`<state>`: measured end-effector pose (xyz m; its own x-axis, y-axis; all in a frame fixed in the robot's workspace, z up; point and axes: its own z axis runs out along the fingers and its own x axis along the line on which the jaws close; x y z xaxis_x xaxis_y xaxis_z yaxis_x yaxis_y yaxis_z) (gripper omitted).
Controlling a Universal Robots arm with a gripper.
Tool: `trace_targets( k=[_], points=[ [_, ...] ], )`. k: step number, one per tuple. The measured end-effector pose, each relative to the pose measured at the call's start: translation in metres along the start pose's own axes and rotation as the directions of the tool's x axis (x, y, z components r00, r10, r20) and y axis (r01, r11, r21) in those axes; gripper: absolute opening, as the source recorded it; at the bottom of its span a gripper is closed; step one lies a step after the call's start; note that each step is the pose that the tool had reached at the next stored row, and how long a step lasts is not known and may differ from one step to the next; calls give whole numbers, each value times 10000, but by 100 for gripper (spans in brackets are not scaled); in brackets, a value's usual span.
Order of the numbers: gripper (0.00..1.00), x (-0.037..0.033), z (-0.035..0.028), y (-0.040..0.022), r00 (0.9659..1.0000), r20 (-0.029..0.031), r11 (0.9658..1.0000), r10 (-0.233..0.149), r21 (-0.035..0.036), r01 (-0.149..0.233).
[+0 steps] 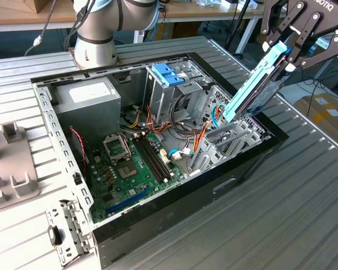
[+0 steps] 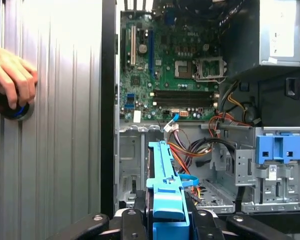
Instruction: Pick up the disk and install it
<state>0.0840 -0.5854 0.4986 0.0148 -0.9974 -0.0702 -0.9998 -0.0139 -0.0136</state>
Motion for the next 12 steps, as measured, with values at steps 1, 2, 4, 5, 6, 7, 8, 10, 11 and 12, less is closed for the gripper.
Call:
trace_targets(
  k=[1, 2, 4, 5, 6, 7, 8, 10, 11, 12],
  points=[
    [37, 0, 0, 1, 10000, -2, 9998, -13, 182, 13],
    [37, 0, 0, 1, 10000, -6, 9994, -24, 342, 25],
    [37, 0, 1, 2, 10000, -12, 9967, -57, 808, 58],
    [37, 0, 1, 2, 10000, -16, 9950, -70, 993, 71],
    [37, 0, 0, 3, 10000, -22, 9927, -84, 1202, 86],
    [37, 0, 1, 4, 9999, -26, 9902, -98, 1396, 100],
    [37, 0, 2, 5, 9999, -30, 9871, -111, 1596, 114],
    [37, 0, 2, 4, 9999, -31, 9869, -113, 1608, 117],
    [37, 0, 1, 5, 9999, -33, 9869, -112, 1607, 116],
    [37, 0, 1, 5, 9999, -33, 9869, -112, 1607, 116]
  ],
)
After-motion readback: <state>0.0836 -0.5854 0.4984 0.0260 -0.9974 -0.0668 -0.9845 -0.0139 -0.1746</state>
